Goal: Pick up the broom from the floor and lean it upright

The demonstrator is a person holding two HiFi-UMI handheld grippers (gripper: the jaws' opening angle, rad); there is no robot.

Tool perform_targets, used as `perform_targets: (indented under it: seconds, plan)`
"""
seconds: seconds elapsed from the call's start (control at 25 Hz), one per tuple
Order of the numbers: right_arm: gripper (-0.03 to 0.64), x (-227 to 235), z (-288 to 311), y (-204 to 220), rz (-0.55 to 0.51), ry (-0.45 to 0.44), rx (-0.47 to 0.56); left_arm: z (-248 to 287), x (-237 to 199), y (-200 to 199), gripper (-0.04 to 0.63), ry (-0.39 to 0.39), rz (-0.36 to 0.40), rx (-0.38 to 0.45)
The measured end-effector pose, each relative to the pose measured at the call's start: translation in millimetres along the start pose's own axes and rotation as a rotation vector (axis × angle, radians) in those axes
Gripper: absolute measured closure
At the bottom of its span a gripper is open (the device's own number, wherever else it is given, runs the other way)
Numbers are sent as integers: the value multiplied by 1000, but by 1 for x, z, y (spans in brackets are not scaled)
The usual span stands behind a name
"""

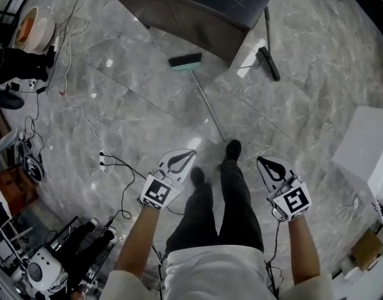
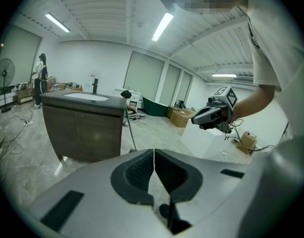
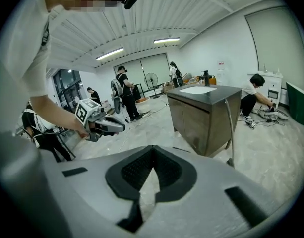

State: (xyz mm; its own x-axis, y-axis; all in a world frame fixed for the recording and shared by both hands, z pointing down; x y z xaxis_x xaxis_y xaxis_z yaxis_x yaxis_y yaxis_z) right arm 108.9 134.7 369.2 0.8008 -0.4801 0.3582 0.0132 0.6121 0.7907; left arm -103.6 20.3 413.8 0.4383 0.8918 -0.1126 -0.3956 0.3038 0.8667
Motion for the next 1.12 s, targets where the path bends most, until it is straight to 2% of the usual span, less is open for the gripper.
perform_targets:
  seconds: [0.32,0.68,0.92,1.12]
  plan:
    - [617,81,73,83,54,5,-9,103,-4,83,586,96,108,-61]
    - [617,168,141,189,77,13,-35,205,-32,208,584,118,154,-124]
    - [617,211,194,260,79,-22,-58,263,-54,284,584,142,138,-149]
    - [617,235,238,309,46,-106,-85,308,-68,345,584,185,184,-170]
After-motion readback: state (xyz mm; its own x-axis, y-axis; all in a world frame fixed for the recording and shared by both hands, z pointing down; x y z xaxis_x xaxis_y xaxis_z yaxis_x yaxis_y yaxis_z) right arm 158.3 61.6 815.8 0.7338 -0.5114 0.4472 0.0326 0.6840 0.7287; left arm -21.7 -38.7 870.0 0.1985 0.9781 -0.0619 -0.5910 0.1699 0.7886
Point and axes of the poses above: the fingertips, and each gripper's own axes: z forward along the fingers, x to its right, y out of its underside, the point moved 5 cm from there along -z, backward along the fingers, and after that the axes turned 13 degrees about -y, right-handed, at the moved point
